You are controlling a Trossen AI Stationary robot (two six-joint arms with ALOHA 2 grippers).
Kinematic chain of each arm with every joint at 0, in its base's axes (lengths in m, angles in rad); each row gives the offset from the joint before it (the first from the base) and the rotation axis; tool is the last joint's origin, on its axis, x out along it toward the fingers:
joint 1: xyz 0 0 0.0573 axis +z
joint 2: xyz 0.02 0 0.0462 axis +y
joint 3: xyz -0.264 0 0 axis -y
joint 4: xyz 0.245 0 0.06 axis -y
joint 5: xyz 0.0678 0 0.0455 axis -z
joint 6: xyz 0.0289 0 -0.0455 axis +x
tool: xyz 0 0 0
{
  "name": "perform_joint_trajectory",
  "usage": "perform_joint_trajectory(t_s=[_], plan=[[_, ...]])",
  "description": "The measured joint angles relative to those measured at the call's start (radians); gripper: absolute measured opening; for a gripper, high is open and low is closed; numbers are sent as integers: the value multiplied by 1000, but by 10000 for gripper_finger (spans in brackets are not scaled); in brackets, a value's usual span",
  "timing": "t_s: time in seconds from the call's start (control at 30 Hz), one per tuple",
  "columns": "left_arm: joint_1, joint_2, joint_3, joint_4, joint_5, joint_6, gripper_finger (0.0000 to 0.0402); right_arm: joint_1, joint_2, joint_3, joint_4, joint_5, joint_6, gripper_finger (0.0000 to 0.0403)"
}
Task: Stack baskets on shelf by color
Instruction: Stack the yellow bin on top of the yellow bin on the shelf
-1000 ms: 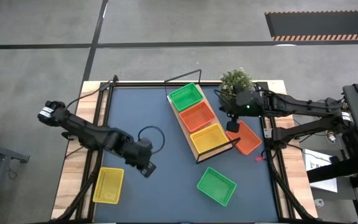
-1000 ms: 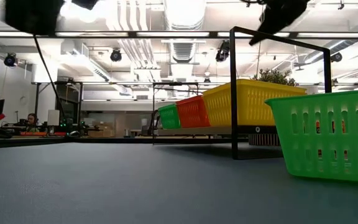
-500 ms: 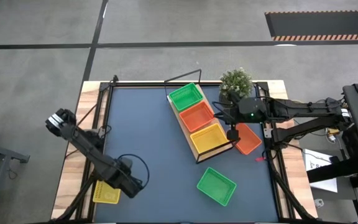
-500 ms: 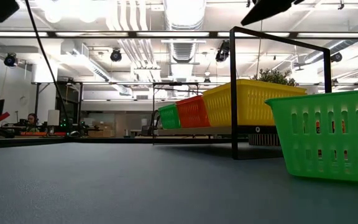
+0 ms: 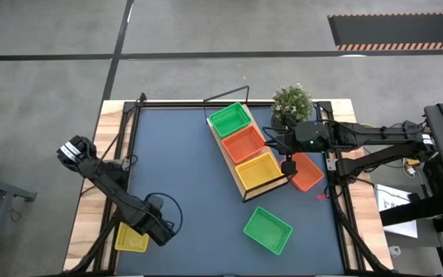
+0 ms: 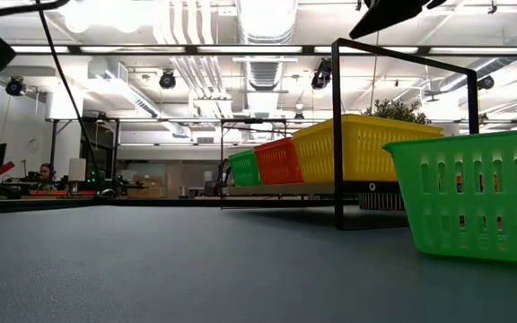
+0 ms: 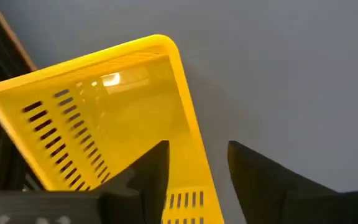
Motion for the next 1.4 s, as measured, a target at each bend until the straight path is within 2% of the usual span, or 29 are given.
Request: perform_joint_trajectory(t_s=[0.1,0.2,0.27,0.4,0.43,0.6,0.73,0.8,0.87,1.03,1.1,1.2,1.4], plan=[[0,2,-24,15,0,0,158,0,0,0,-17,0,7,9],[1,7,-50,31,0,6,151,0,0,0,-31,0,15,9],[1,7,-51,41,0,10,124,2,-1,0,-44,0,16,9],[1,5,-51,39,0,11,29,4,-7,-13,-49,-2,34,9],[1,5,-49,38,1,11,16,4,-8,-19,-49,-2,38,9],[10,1,-16,17,-3,40,4,4,-34,-54,-44,-1,56,9],[35,-4,75,-61,-17,115,2,4,-60,-71,-47,-1,77,9],[45,-2,140,-88,-72,188,2,7,-75,-74,-54,-1,86,9],[54,-2,213,-111,-174,262,2,12,-90,-77,-57,-1,87,9],[109,-4,430,-316,-399,384,1,27,-120,-85,-58,-1,87,9],[150,-4,501,-366,-478,475,1,32,-125,-85,-57,-1,95,9],[233,-2,575,-344,-587,697,1,41,-128,-85,-67,-1,113,9],[420,0,594,-52,-644,1261,0,65,-127,-96,-96,0,151,9]])
